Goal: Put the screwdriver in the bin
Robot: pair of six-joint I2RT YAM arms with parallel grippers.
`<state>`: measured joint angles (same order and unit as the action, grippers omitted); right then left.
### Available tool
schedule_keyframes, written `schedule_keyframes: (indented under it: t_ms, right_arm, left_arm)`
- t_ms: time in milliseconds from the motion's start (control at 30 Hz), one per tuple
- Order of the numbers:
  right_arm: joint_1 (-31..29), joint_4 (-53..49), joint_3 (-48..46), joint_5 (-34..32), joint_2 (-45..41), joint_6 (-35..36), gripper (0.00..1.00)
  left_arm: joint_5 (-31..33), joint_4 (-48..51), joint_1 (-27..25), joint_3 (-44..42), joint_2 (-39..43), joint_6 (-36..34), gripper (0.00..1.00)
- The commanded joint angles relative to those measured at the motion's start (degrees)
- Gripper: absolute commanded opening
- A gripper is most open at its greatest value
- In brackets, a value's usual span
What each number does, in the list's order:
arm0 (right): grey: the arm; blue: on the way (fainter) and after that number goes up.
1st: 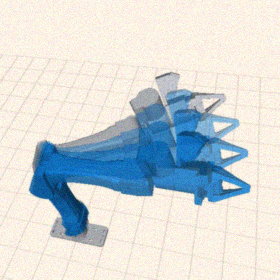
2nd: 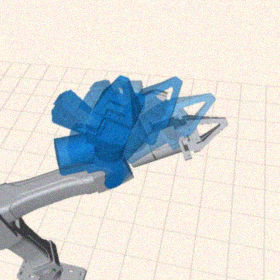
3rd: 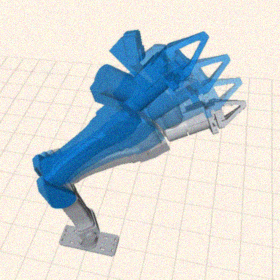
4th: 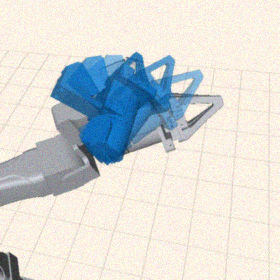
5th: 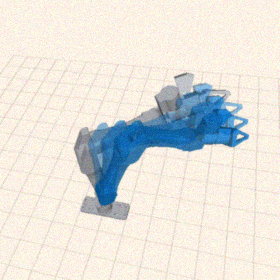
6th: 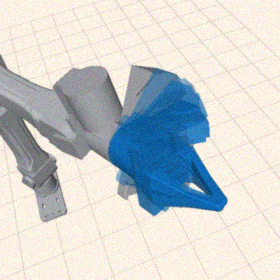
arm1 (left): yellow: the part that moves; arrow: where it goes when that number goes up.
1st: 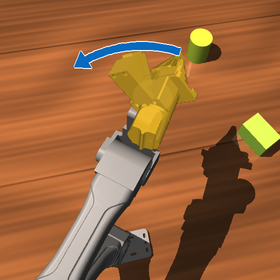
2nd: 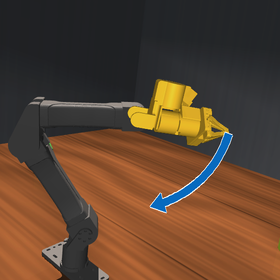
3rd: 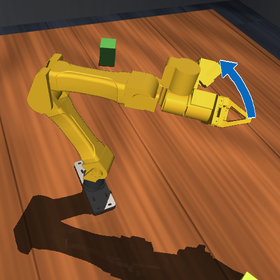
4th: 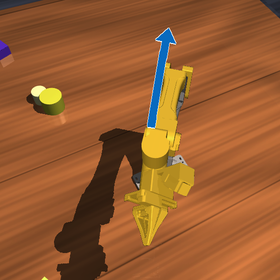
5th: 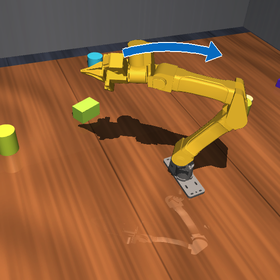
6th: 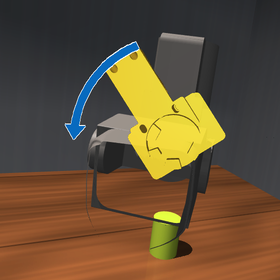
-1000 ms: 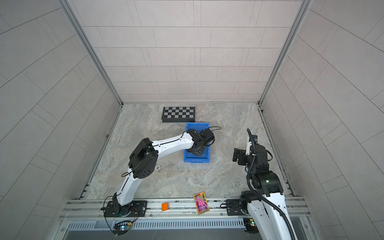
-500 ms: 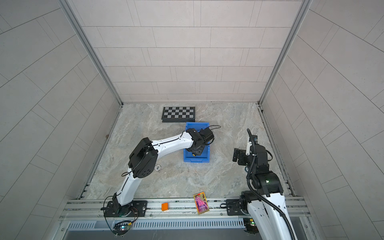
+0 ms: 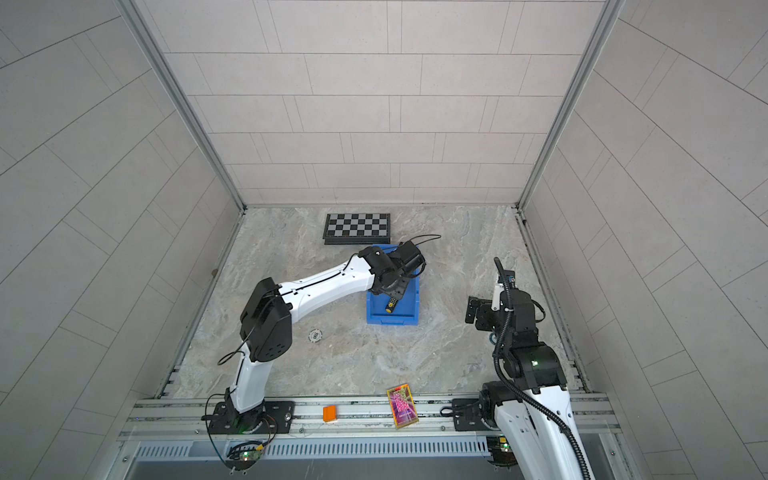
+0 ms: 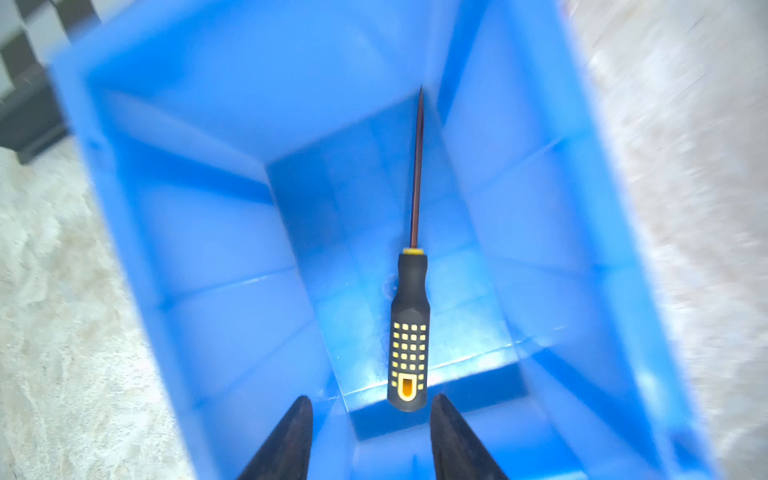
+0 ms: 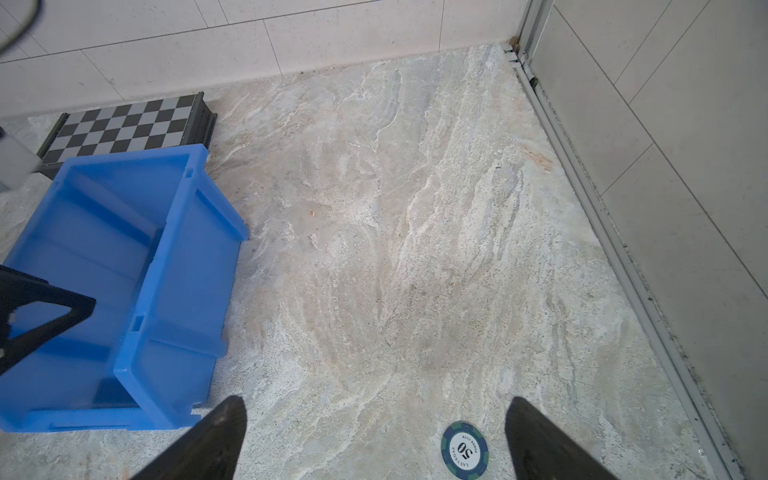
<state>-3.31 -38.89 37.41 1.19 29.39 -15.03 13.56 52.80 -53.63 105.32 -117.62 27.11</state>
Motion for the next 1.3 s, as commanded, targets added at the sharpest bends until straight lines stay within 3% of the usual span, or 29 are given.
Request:
schedule_keyframes:
  t_ms: [0, 267, 433, 533, 600, 733, 900, 1133, 1267]
  right_arm:
    - [0.23, -0.3, -0.32, -0.14, -0.2, 0.25, 0.99]
    - [0.22, -0.3, -0.33, -0.03, -0.13, 0.32, 0.99]
    - [0.22, -0.3, -0.36, 0.09, -0.17, 0.26, 0.99]
    - [0.15, -0.3, -0.32, -0.03, -0.02, 0.26, 0.99]
    - [0.17, -0.3, -0.32, 0.0, 0.28, 0.26, 0.99]
    - [0.2, -0.28, -0.22, -0.35, 1.02, 0.13, 0.99]
    - [0.09, -1.05, 0.01, -2.42, 0.37, -0.94, 0.99]
    - [-0.25, -1.72, 0.3, -4.44, 0.0, -2.03, 0.99]
    - [-0.55, -1.54, 0.03, -4.29, -0.92, -2.02, 0.99]
  left_arm:
    - [0.46, -0.61, 0.28, 1.86, 4.62, -0.82, 0.54]
    - [5.59, 0.37, 1.86, 8.46, 8.97, -4.53, 0.61]
    - [5.42, 1.05, 8.45, 11.15, 11.71, -6.35, 0.94]
    - [7.08, -2.21, 13.01, 7.7, 15.83, -8.2, 0.99]
    - [8.2, -6.58, 15.57, 3.29, 19.47, -10.52, 0.99]
    - [5.89, -25.59, 20.41, -14.55, 30.18, -16.92, 0.99]
    - [8.8, -49.16, 23.85, -36.4, 41.48, -21.26, 1.0]
    - [20.85, -54.84, 29.07, -47.22, 46.82, -21.87, 1.0]
    - [20.34, -65.41, 32.49, -59.07, 51.38, -21.64, 1.0]
